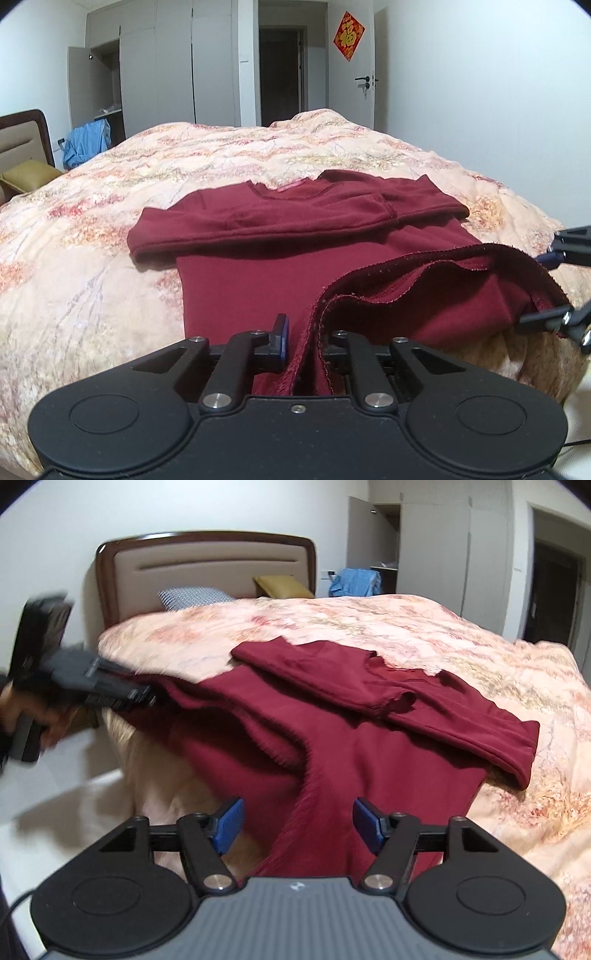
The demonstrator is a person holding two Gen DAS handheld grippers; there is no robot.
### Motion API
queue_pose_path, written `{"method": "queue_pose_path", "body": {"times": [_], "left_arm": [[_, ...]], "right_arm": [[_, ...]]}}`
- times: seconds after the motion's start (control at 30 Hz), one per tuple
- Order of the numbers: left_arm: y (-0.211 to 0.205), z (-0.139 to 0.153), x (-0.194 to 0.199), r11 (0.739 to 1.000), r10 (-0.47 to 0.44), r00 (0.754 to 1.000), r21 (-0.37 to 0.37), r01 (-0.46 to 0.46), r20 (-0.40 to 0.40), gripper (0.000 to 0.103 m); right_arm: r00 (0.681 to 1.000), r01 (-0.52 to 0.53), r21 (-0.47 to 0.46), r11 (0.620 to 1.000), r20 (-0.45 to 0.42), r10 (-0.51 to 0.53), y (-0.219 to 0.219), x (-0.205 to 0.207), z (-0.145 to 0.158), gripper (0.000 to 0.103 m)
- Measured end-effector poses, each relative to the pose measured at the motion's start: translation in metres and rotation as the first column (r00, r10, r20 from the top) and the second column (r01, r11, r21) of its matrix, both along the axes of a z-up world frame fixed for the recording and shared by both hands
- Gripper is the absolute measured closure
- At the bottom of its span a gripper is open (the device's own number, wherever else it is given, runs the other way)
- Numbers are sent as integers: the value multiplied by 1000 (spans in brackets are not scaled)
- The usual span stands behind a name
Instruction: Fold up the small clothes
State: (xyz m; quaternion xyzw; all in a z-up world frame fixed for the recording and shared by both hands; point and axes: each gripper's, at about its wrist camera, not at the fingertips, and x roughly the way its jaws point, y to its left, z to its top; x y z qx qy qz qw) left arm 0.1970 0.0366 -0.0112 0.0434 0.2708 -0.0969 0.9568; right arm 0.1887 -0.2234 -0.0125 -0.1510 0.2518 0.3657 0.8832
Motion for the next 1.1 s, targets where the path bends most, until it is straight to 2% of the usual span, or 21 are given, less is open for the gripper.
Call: {"method": "queue_pose_path", "body": {"times": [0.17,0.27,0.3,0.33,0.47,0.5,0.53,0.8,0.93,1.1], "left_arm": [[1,11,-6,1000,0,1000,-5,0,26,91],[1,18,-13,1000,0,999,-14,0,37,94],[0,20,-16,1000,-2,999,-13,3,44,94],[-1,22,-20,1000,-5,998,-11,6,55,95],[-6,31,-39,1000,-20,994,6,19,103,97],[-7,32,-44,1000,-21,993,11,20,113,97],[-8,34,-50,1000,-23,992,18,21,124,97],[-6,40,-92,999,-8,977,36,0,213,98],[0,48,-113,1000,19,961,-4,-18,276,99],[-1,66,-146,1000,8,945,4,-10,328,99]], "right_arm": [[978,100,-183,978,199,-63,18,-29,-18,31],[956,157,-224,962,281,-91,16,-44,-23,35],[948,170,-226,959,305,-96,14,-50,-21,39],[941,178,-222,959,324,-100,12,-55,-19,49],[924,180,-185,966,368,-102,1,-73,-9,69],[918,189,-189,964,382,-106,0,-77,-7,86],[912,202,-202,958,395,-109,0,-80,-7,93],[888,207,-161,965,445,-116,-17,-107,9,97],[838,175,-87,981,536,-101,-27,-137,22,97],[775,174,-30,984,621,-118,-31,-164,34,98]]}}
